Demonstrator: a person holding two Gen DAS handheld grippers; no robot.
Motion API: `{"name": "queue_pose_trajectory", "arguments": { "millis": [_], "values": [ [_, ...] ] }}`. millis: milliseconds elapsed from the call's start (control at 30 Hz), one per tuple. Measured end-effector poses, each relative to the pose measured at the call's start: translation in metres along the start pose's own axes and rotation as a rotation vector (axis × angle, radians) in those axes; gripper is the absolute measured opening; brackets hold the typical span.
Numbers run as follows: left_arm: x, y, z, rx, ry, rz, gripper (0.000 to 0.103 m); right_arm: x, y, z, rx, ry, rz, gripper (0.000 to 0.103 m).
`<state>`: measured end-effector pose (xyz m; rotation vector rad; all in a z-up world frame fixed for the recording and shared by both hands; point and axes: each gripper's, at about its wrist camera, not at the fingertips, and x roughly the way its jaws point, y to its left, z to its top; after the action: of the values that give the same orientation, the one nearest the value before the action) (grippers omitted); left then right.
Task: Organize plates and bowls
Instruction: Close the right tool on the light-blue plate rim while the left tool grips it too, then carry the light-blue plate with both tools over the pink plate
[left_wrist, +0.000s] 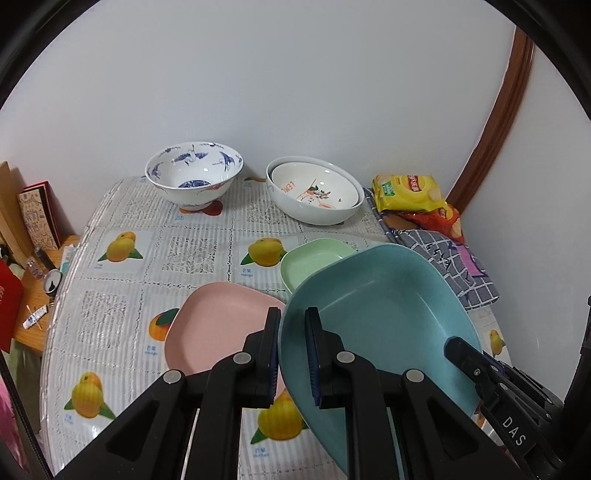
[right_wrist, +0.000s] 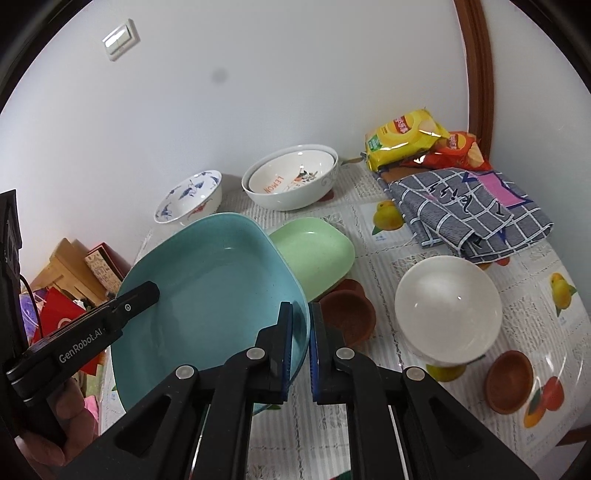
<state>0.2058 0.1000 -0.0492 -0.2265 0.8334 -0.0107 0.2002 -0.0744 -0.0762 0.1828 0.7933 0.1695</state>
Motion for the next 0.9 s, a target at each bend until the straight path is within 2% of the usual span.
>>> {"name": "queue_pose_trajectory", "arguments": {
  "millis": [900],
  "values": [
    [-0.114, -0.003, -0.033, -0.022, -0.117, 0.028, 0.013, -0.102, 0.023, -0.031, -0.042, -0.105, 0.056, 0.007]
  ]
}}
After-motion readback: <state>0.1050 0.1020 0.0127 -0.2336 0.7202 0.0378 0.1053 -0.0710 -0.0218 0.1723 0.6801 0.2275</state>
